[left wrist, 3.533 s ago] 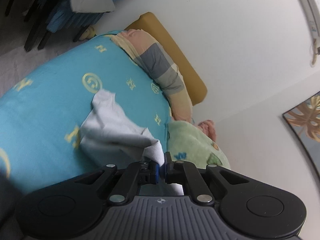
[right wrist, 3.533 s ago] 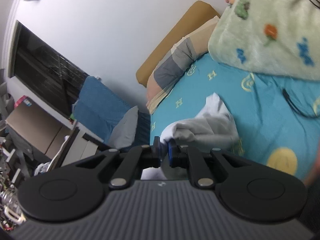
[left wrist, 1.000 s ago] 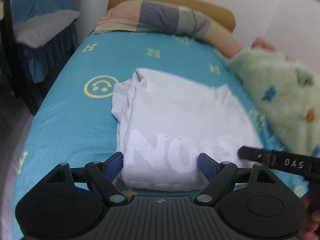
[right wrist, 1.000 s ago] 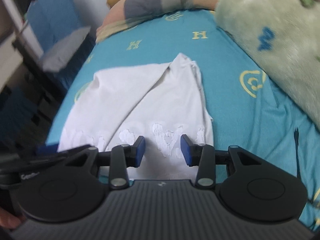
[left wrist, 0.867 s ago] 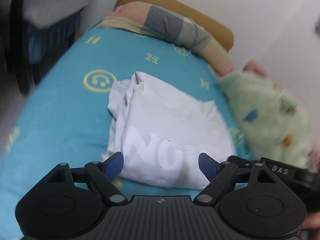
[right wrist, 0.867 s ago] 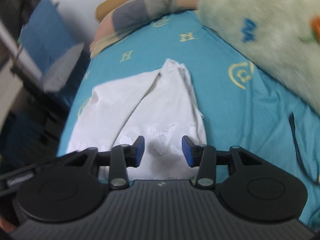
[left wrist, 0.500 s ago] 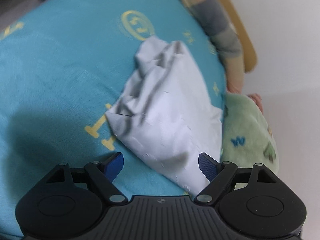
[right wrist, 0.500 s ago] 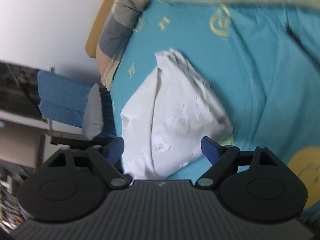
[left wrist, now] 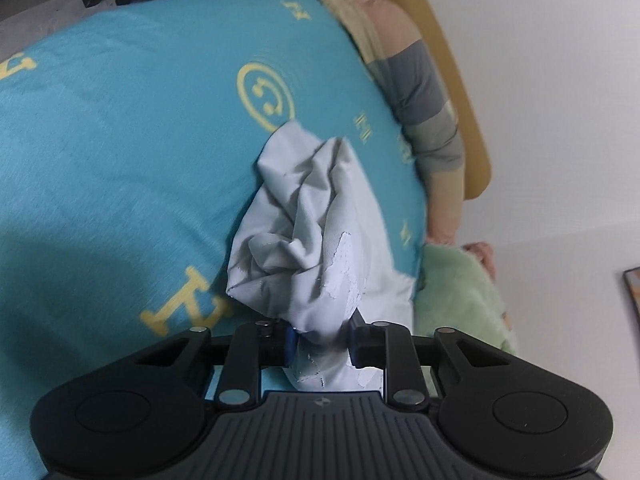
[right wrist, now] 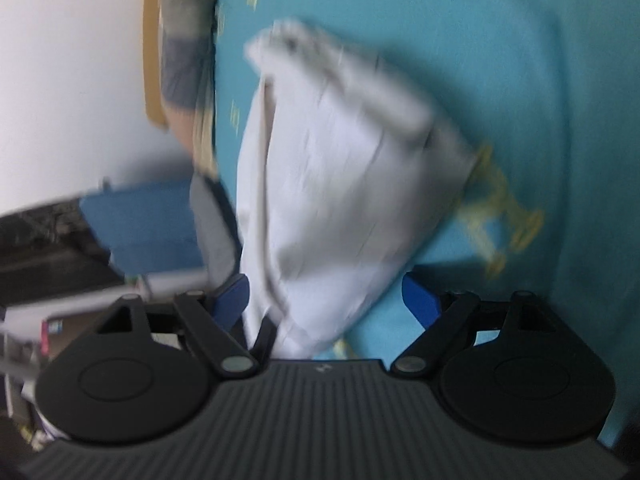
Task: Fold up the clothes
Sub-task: 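Grasp the folded shirt bundle with both grippers, then carry the shirt onto the pink blanket by the wall and release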
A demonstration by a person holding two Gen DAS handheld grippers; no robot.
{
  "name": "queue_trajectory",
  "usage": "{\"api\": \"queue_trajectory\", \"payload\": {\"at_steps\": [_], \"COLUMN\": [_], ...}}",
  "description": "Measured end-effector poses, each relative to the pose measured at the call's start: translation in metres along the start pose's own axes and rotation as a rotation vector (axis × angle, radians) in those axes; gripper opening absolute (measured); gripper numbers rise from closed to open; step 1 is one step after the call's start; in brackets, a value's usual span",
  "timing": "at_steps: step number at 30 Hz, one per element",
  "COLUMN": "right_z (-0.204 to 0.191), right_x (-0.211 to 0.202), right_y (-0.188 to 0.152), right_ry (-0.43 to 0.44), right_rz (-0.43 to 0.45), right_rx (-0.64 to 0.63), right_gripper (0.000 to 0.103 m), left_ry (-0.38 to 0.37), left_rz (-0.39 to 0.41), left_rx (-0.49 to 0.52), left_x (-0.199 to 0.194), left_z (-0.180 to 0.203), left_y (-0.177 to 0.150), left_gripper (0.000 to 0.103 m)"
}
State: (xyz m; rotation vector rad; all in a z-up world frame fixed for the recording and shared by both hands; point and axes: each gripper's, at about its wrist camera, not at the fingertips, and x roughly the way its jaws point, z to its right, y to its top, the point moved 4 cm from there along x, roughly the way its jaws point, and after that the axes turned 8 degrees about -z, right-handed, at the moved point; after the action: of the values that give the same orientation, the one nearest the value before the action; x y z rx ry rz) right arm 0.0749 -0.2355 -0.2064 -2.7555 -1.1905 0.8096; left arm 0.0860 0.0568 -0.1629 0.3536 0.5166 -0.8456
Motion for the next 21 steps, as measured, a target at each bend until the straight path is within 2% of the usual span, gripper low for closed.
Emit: {"api": "queue_trajectory", "payload": {"at_steps": [1,3,4,5,8,10,12,15,21], "right_z": [-0.001,-0.004,-0.006,-0.008,-0.013,-0.017,-0.021,-0.026,-0.049], "right_x": [-0.003,-0.006,-0.008,-0.009,-0.014,-0.017,-0.02,-0.025,-0.056], "right_y": [0.001,0.001,0.001,0.0,0.0,0.0,-0.001,-0.001,-0.018], "right_ry": [-0.003,-0.013,-0.019,-0.024,-0.04,-0.051,-0.061,-0.077,-0.027], "right_rz": [0.02,0.038,0.047,0.057,0.084,0.102,0.12,0.148,0.214], "right_rx": [-0.008,-0.037,-0.052,-0.067,-0.111,-0.14,-0.17,-0.214,-0.272], "right_gripper": [0.079,0.061,0.045,0.036,0.024,0.021,0.02,0.019,0.018], "left_ry": [-0.004,-0.006,-0.005,-0.003,-0.005,-0.018,-0.035,-0.051,-0.089], "left_rz": [0.002,-0.003,-0.008,-0.014,-0.044,-0.057,-0.059,-0.055,-0.084], "left_rx": [-0.007,-0.029,-0.042,-0.057,-0.11,-0.154,-0.184,-0.163,-0.101], "left_x": [0.0,0.0,0.001,0.003,0.007,0.01,0.009,0.002,-0.022], "left_z": [-0.001,-0.004,-0.006,-0.008,-0.017,-0.022,-0.026,-0.024,0.007], "left_y": [0.001,0.003,0.003,0.004,0.006,0.009,0.011,0.011,0.004], "left_gripper": [0.024,0.024,0.025,0.027,0.044,0.046,0.043,0.031,0.024]}}
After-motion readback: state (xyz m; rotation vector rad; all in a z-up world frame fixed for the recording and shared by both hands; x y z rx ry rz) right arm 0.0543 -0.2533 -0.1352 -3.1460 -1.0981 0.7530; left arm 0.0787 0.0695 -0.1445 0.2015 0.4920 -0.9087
